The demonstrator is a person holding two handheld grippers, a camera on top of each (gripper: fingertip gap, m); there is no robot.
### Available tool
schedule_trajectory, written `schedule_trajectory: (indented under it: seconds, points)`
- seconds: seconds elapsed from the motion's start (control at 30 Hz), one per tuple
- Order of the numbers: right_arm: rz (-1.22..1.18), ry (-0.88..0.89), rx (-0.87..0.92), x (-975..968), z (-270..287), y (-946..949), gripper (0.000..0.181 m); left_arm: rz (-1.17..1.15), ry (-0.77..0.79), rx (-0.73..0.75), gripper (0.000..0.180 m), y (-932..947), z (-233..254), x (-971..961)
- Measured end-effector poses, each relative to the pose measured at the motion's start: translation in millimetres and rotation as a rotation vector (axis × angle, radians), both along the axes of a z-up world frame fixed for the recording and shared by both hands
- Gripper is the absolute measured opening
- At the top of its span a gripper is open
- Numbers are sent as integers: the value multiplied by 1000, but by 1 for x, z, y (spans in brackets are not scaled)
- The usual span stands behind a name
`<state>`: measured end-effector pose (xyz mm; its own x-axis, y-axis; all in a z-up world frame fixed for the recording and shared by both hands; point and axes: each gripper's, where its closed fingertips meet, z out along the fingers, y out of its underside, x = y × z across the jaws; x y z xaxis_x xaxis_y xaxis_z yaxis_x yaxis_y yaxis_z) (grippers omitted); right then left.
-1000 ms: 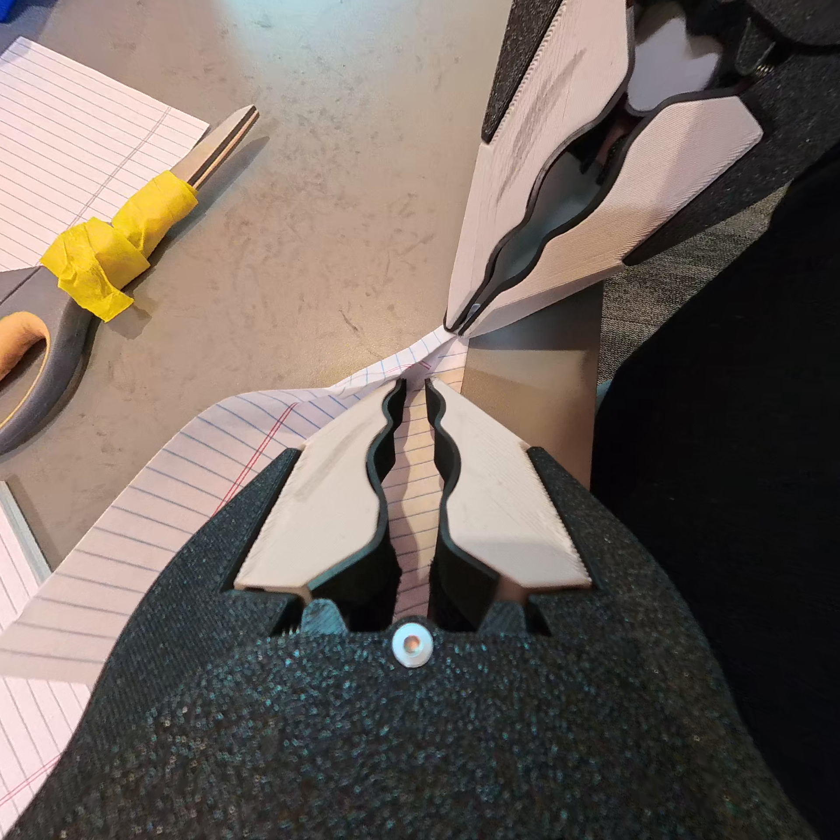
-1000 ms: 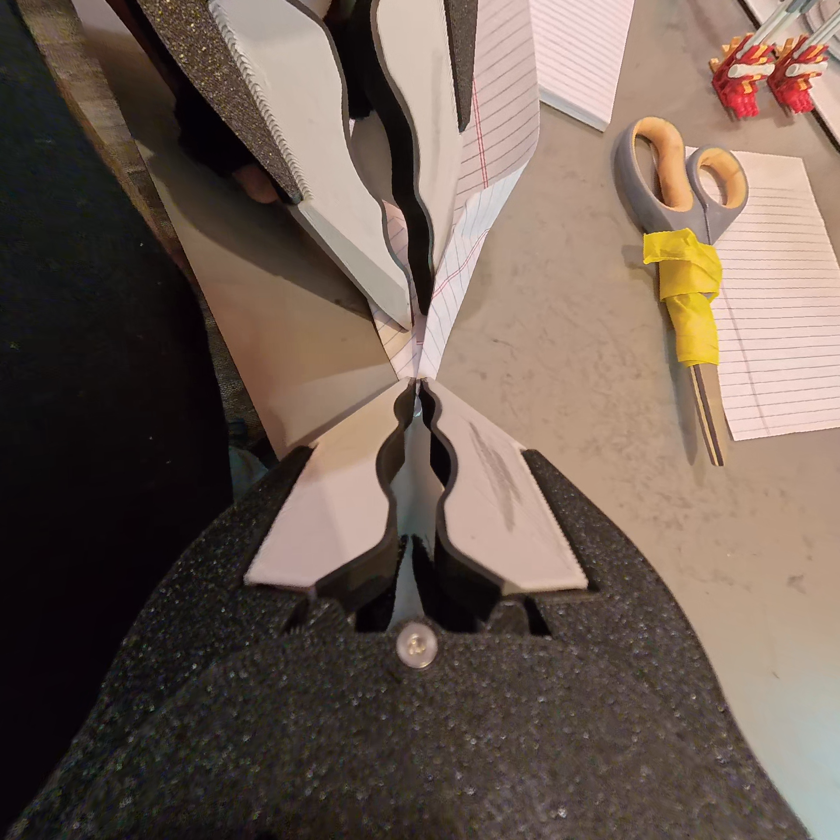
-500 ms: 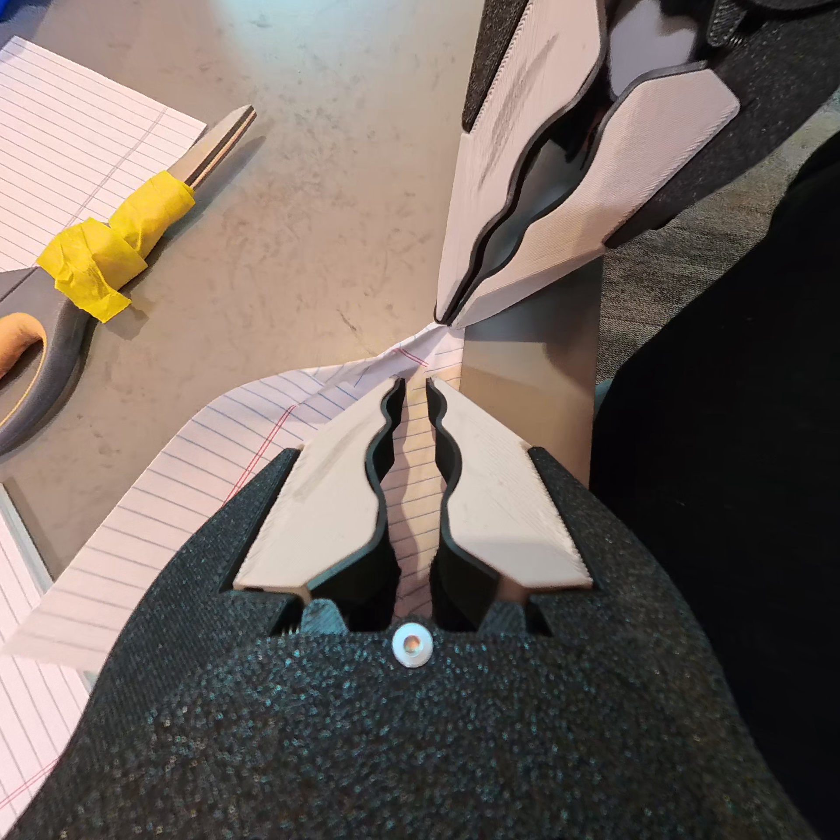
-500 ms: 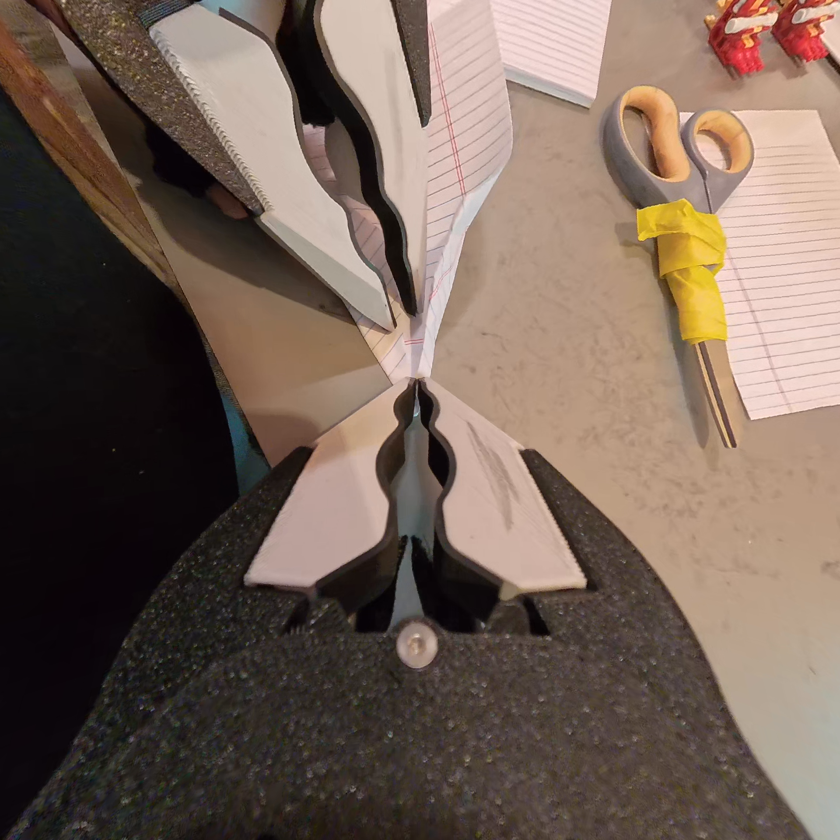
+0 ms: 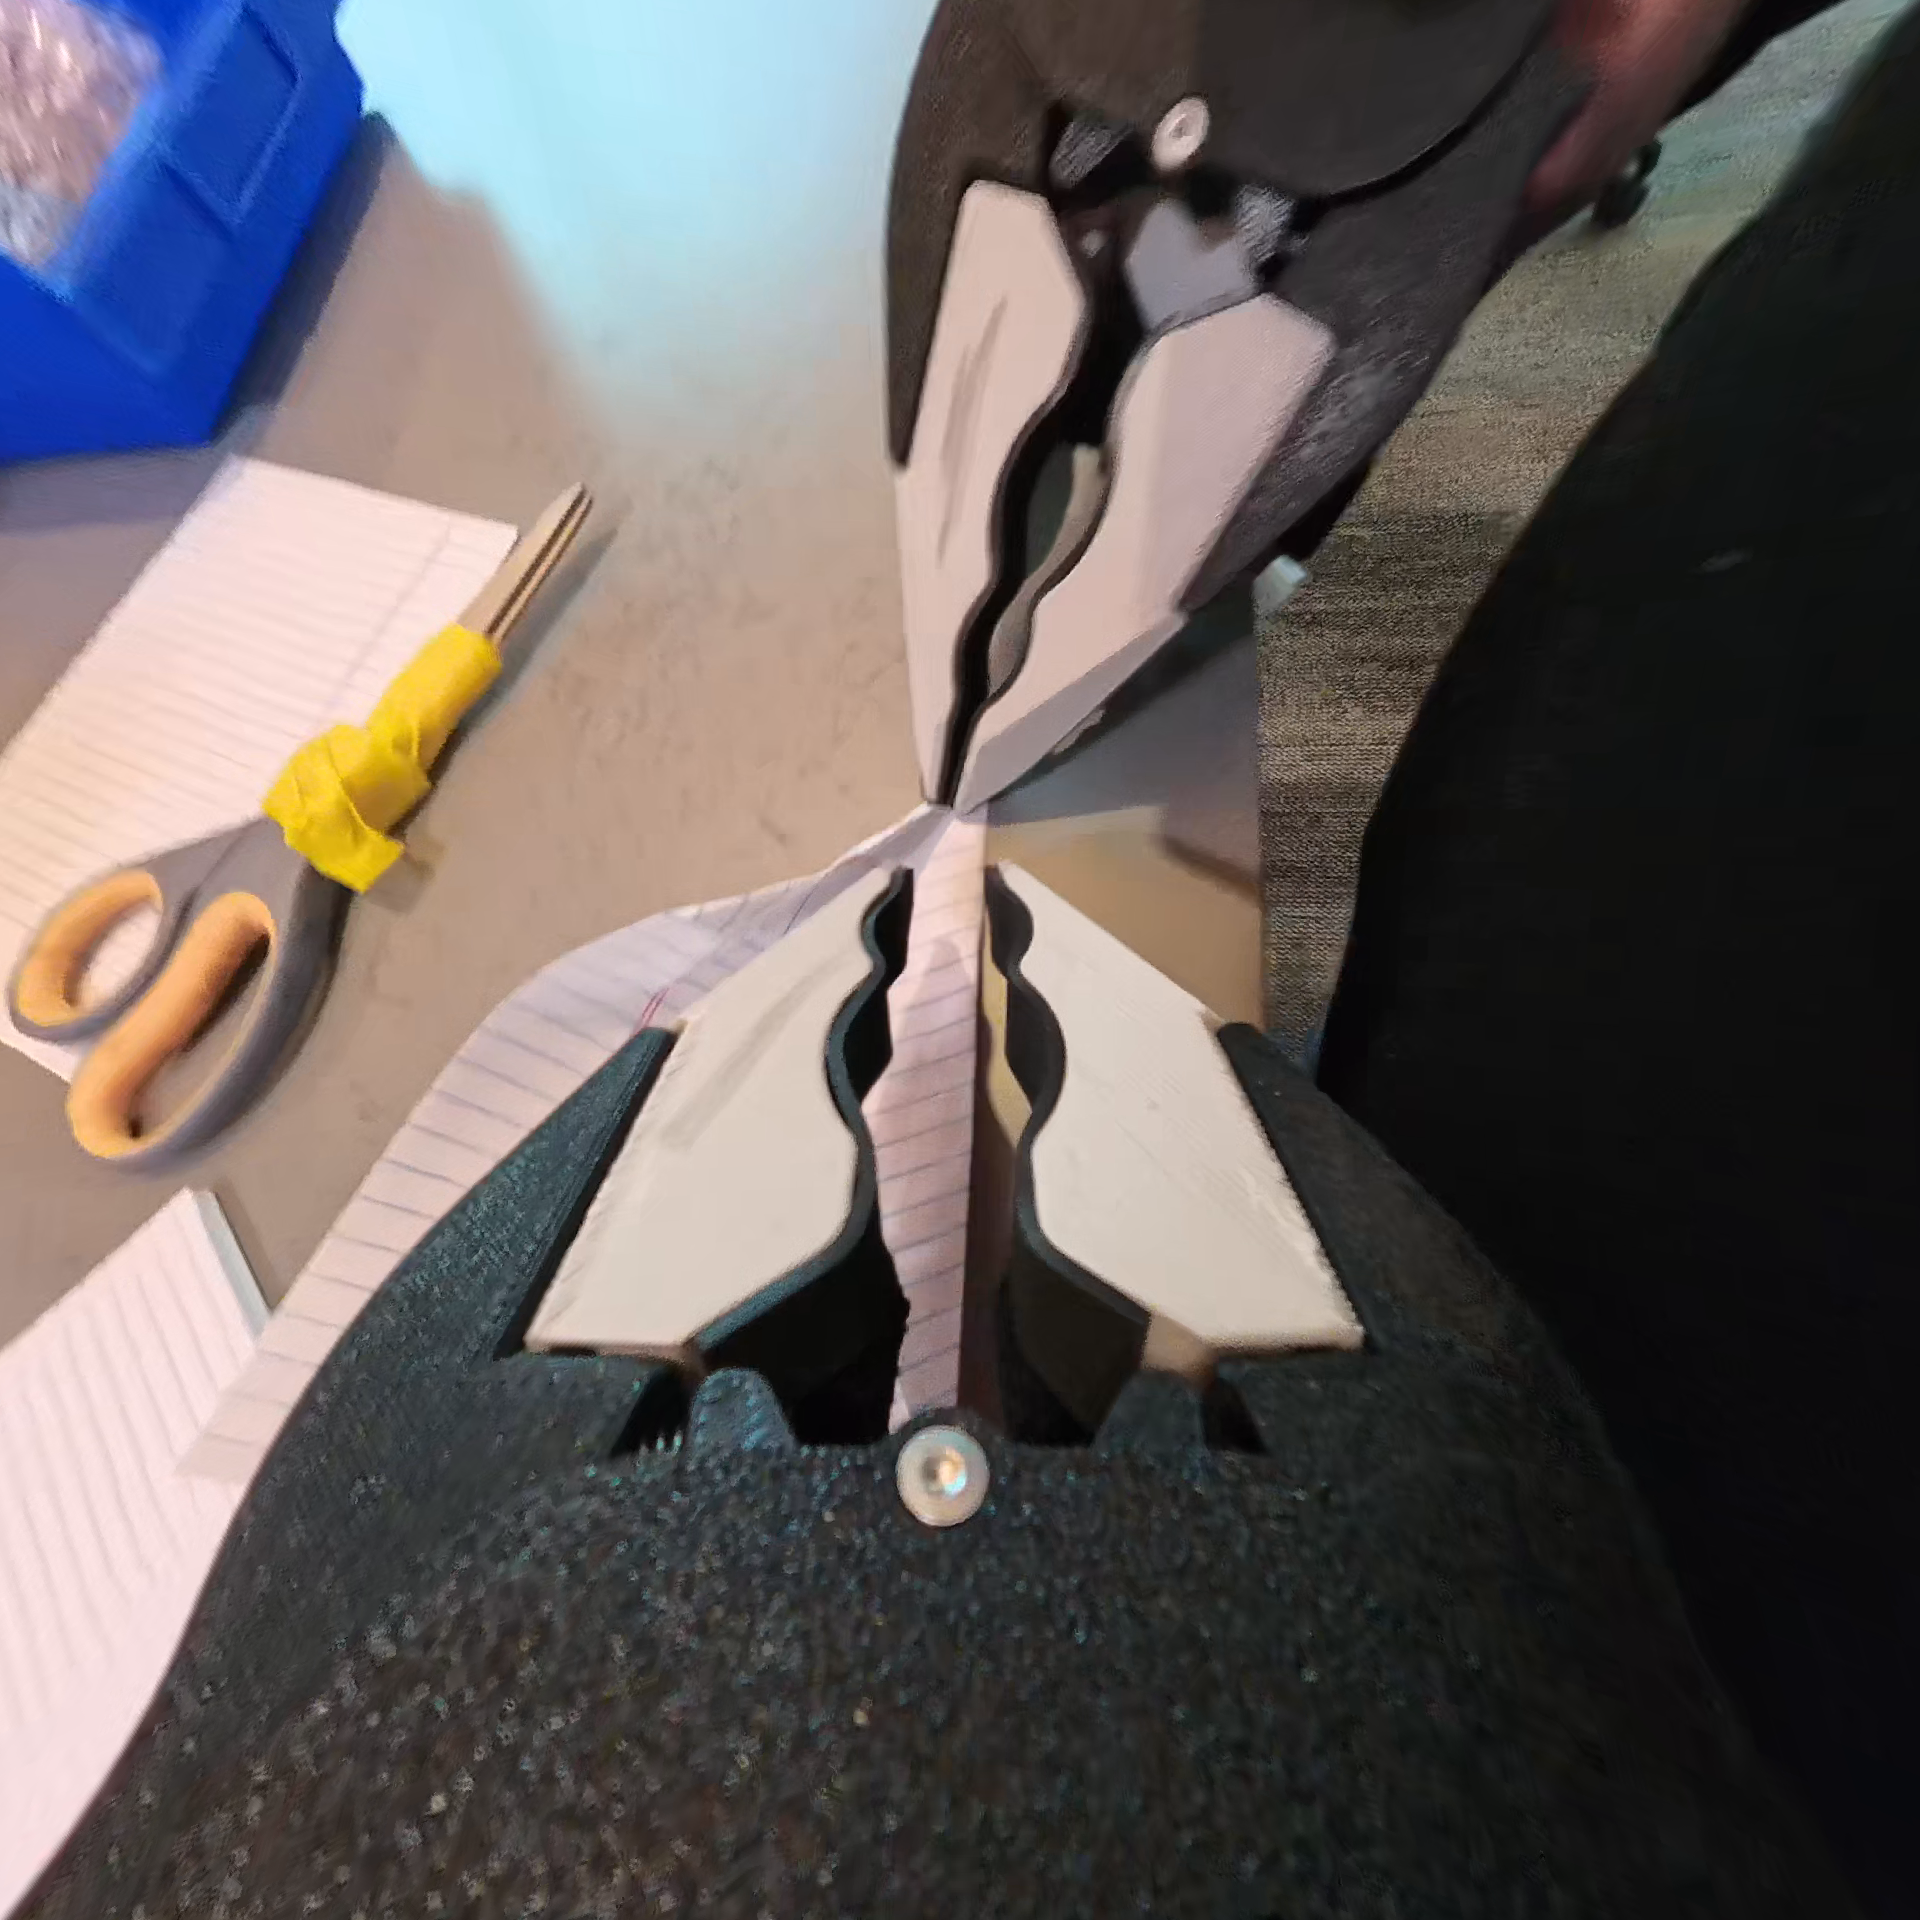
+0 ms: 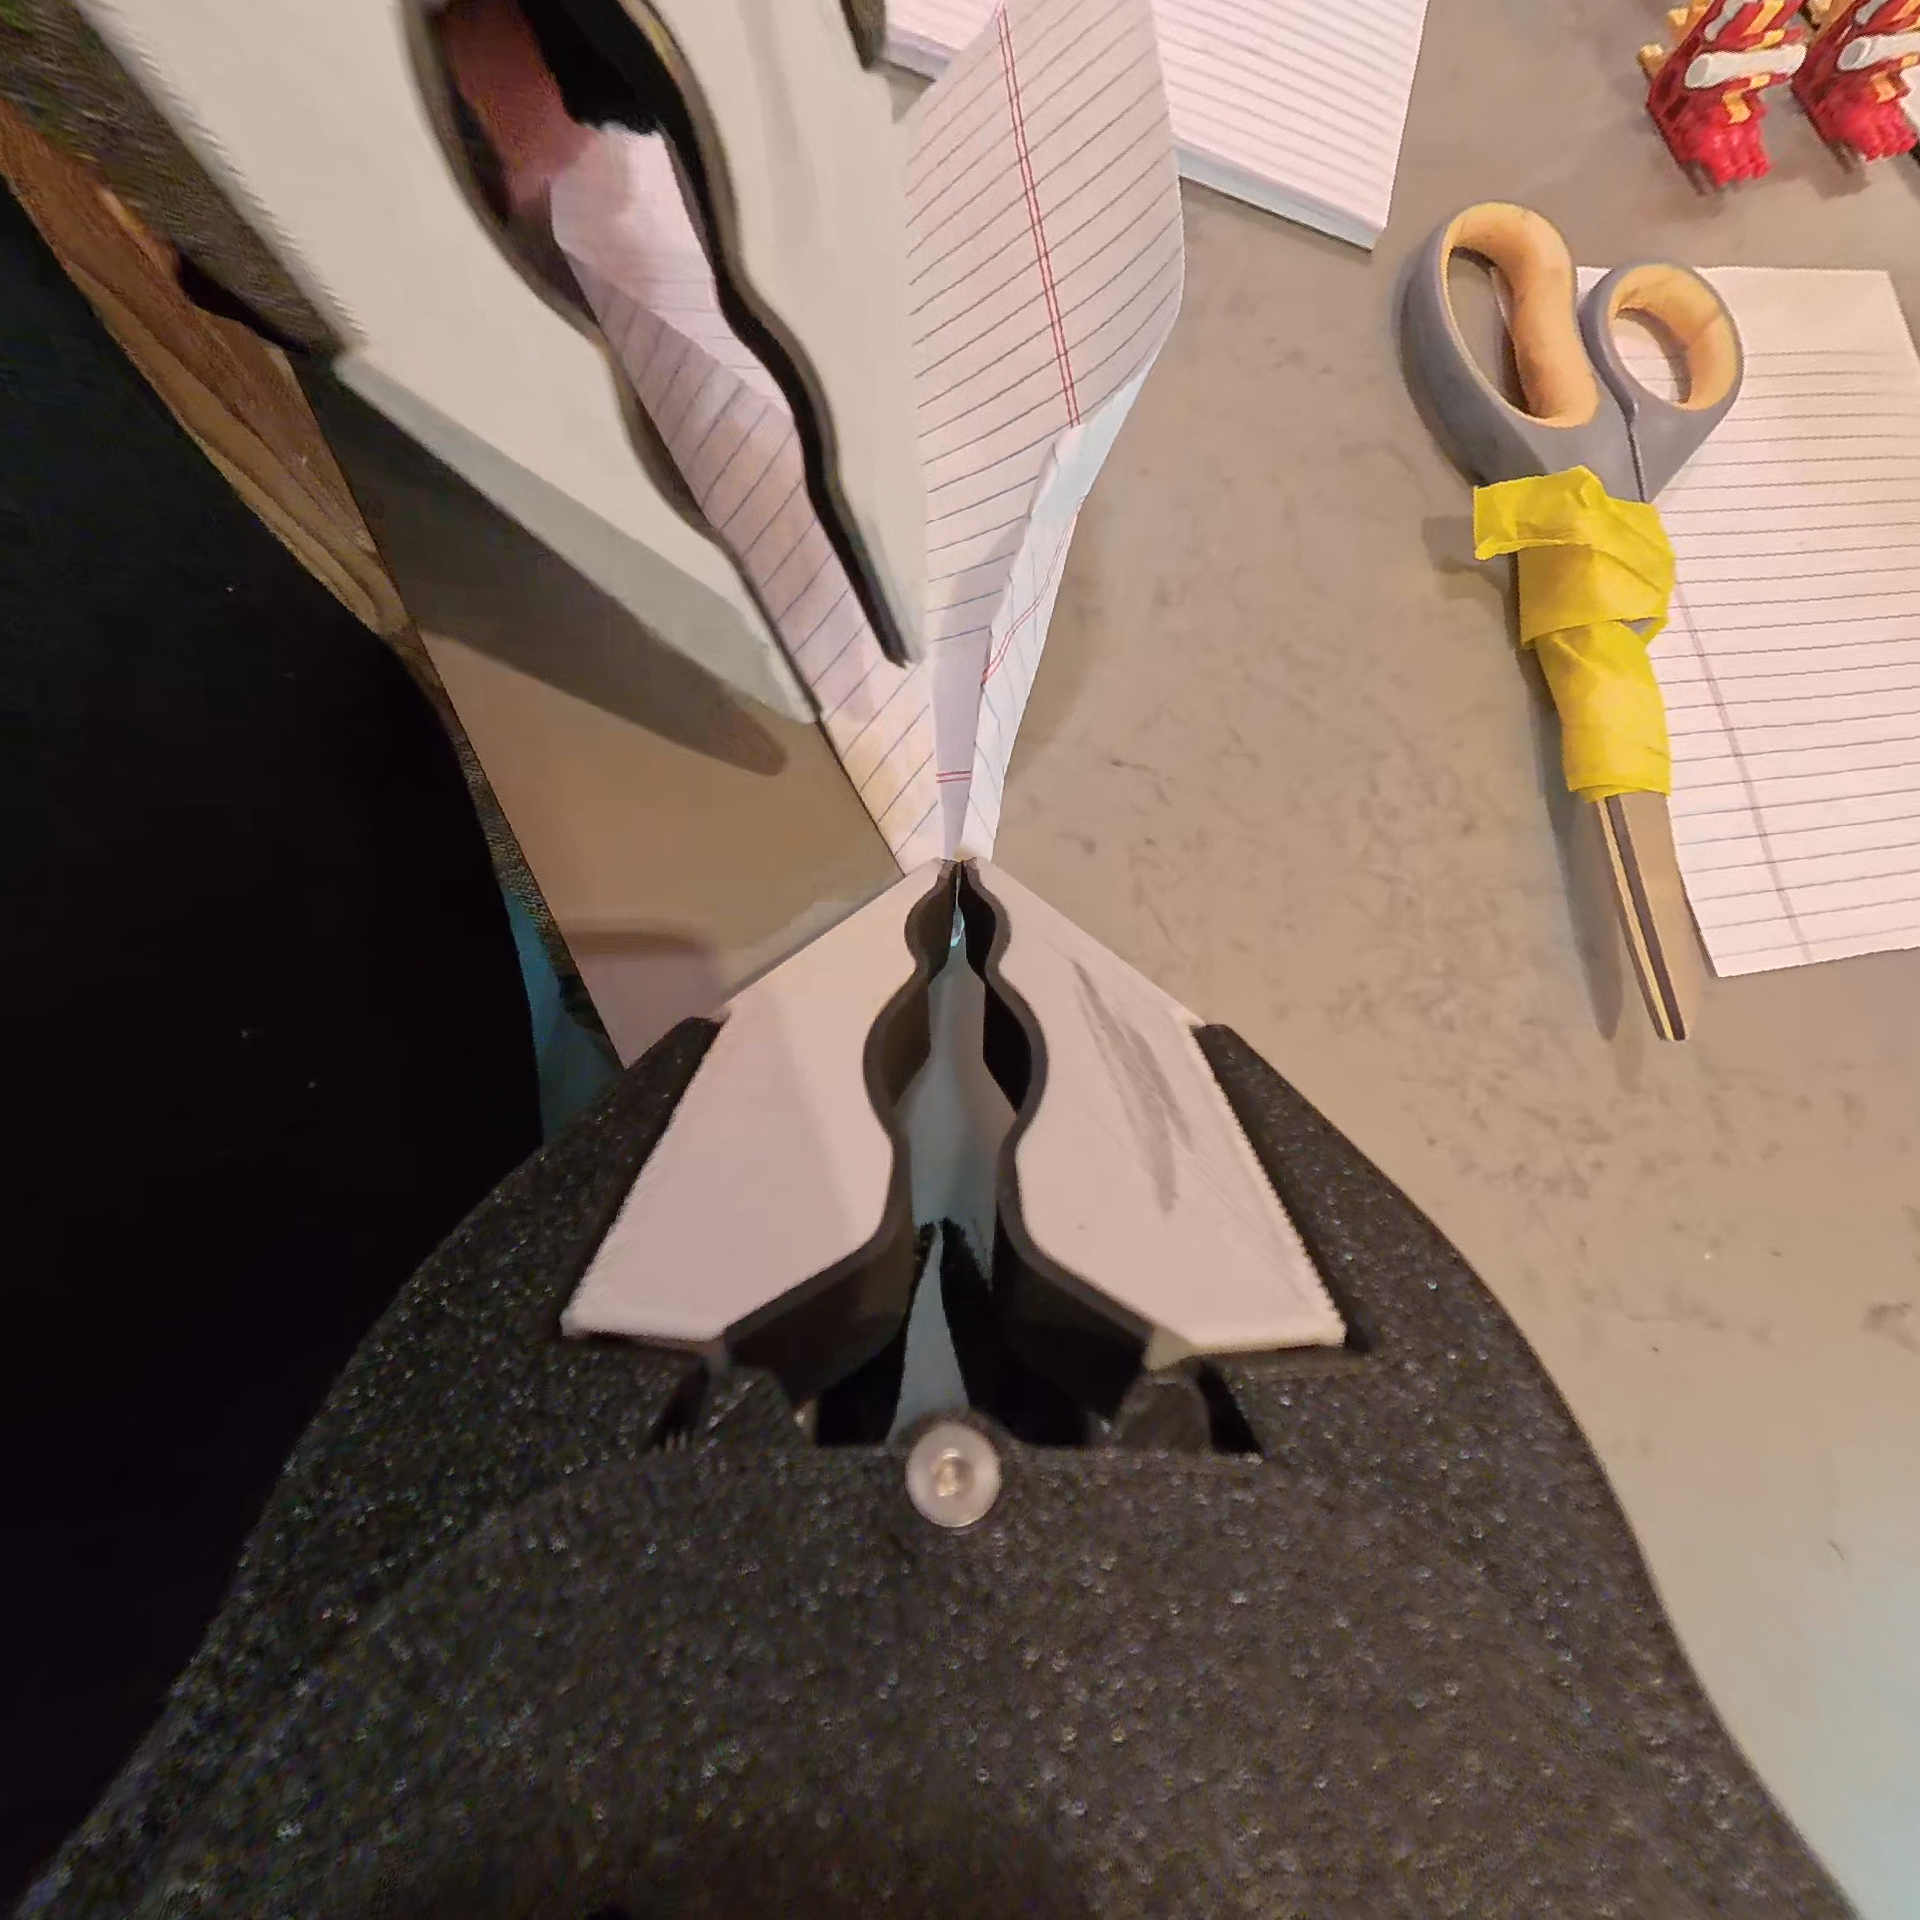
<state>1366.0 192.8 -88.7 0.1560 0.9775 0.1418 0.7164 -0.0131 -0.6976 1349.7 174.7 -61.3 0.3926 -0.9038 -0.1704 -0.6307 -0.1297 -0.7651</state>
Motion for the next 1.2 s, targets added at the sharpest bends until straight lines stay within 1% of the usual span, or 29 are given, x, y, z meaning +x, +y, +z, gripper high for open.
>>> schedule_trajectory:
  seconds: [0.07, 0.13, 0.27, 0.37, 0.6, 0.8, 1.03, 1.2]
  points:
    - [1, 0, 2, 0, 0, 0, 0, -31, 8, 53, 17, -3, 10, 8]
    - [1, 1, 1, 0, 0, 0, 0, -19, 66, 106, 19, 6, 12, 10]
    - [0, 2, -2, 0, 0, 0, 0, -29, 194, 53, 21, 15, -15, 8]
    - [0, 2, -3, 0, 0, 0, 0, -34, 235, 26, 20, 11, -25, 5]
    - [1, 6, -14, 0, 0, 0, 0, -10, 220, 19, 19, 11, -25, 4]
    - [2, 11, -46, 0, 0, 0, 0, 9, 167, -22, 19, 10, -26, 0]
    - [7, 14, -68, 0, 0, -1, 0, 33, 88, -113, 22, 11, -27, -6]
    - [6, 17, -83, 0, 0, -1, 1, 60, 51, -183, 27, 14, -27, -9]
